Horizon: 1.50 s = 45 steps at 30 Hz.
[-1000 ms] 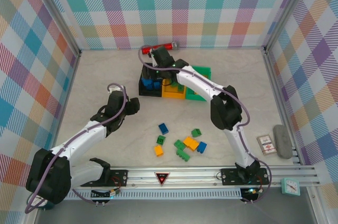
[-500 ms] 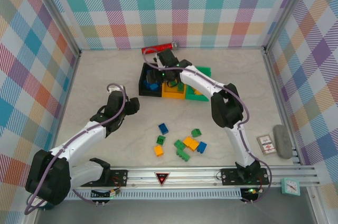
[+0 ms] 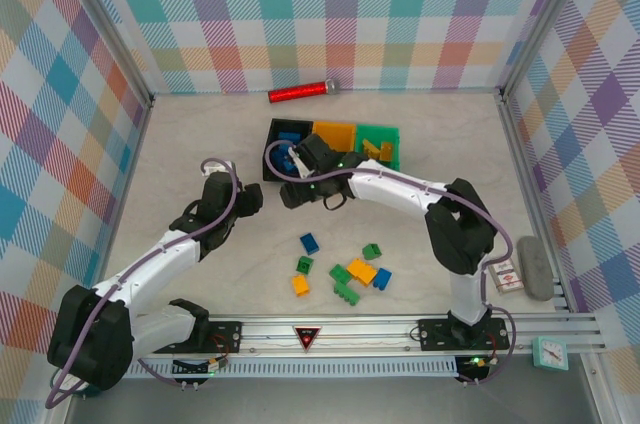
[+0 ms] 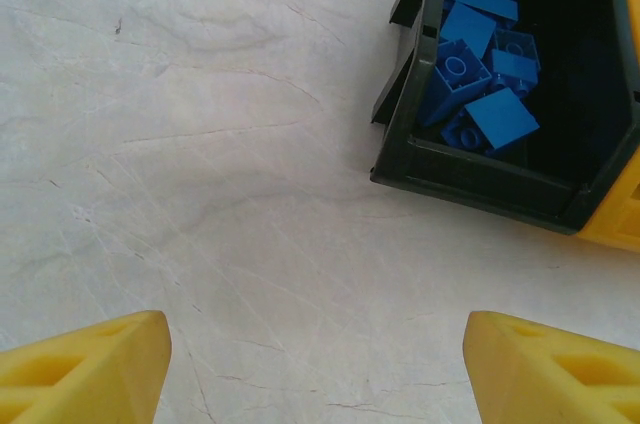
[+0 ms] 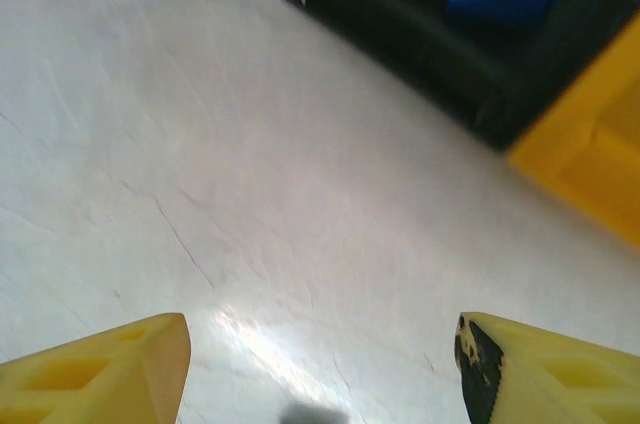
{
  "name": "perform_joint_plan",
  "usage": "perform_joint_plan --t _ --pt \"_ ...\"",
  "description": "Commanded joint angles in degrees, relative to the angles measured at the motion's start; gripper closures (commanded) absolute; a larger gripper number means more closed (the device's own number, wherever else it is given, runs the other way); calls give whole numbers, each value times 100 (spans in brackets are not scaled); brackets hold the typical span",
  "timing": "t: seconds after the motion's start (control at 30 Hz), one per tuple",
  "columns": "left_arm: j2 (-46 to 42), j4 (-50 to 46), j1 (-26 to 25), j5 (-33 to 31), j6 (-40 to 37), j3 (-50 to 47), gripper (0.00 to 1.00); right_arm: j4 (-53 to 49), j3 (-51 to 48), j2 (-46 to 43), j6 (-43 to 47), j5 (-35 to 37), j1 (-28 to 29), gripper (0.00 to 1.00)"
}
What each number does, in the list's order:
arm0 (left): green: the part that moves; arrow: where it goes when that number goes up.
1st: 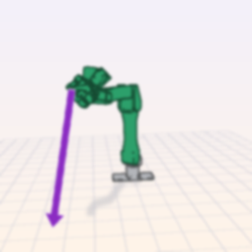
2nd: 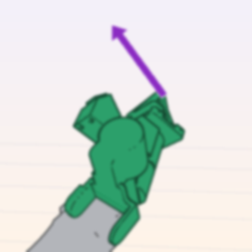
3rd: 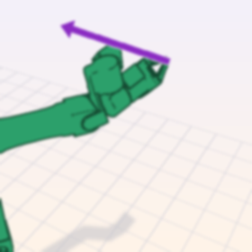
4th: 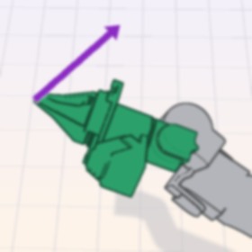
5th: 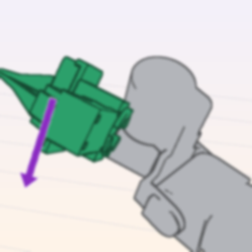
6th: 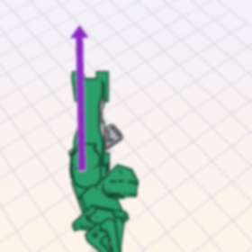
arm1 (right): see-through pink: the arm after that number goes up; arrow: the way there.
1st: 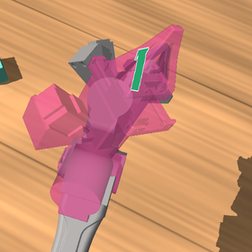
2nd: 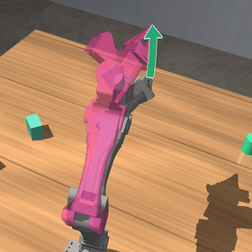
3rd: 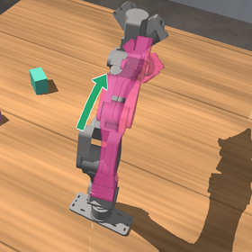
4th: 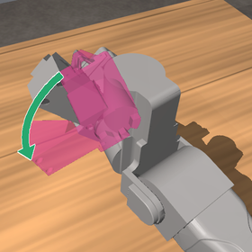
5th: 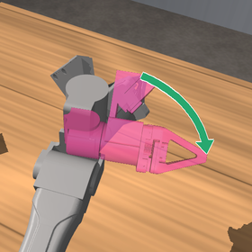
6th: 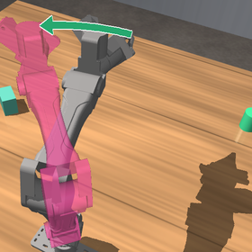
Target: Sort the legos into containers by color
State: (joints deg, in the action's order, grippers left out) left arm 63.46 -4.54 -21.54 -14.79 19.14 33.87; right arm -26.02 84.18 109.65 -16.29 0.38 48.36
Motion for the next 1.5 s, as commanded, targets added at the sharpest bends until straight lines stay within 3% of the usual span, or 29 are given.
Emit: perform_joint_plan --t 0.0,0.23,0.93,1.17,1.33,1.47 --pt "-67 -85 71 -120 54 -39 23 52 -446 -274 -229 235 122 29" --pt "-3 -77 71 -76 72 -31 23 -156 -909 -341 -481 739 611 29" --pt "236 -208 80 -193 -15 130 23 -271 -1108 175 -994 865 1110 30" --pt "272 -149 80 -265 9 81 23 -215 -1141 227 -1038 923 1114 36" --pt "379 -210 80 -268 15 155 23 11 -1225 218 -1135 824 1139 51" --pt "342 -170 80 -191 32 129 23 116 -1334 142 -1156 776 1141 54"
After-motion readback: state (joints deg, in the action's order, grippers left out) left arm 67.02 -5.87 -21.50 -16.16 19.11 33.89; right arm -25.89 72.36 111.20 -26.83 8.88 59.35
